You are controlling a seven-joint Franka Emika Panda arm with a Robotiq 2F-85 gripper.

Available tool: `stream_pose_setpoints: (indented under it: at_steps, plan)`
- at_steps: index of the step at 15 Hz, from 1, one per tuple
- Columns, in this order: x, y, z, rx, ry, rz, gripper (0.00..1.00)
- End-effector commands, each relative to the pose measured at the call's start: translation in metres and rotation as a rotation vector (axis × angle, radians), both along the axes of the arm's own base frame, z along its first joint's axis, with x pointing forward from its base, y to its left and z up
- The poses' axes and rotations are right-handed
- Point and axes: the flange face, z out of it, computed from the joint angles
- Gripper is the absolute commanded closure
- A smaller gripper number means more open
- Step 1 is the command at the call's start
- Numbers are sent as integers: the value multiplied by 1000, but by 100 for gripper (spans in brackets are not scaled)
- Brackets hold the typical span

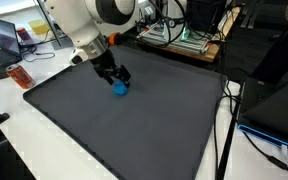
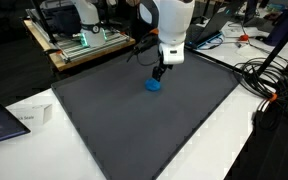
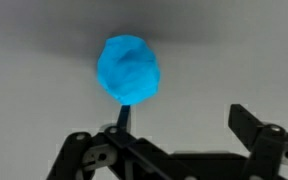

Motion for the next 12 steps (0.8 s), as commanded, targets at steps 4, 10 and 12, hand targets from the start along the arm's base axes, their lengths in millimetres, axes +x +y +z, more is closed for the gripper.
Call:
stream_pose_setpoints:
  at_steps: [4, 10, 12]
  plan:
    - [4, 4, -39, -149, -7, -13, 0]
    - [2, 7, -55, -206, 25, 12, 22]
    - [0, 9, -55, -216, 38, 25, 32]
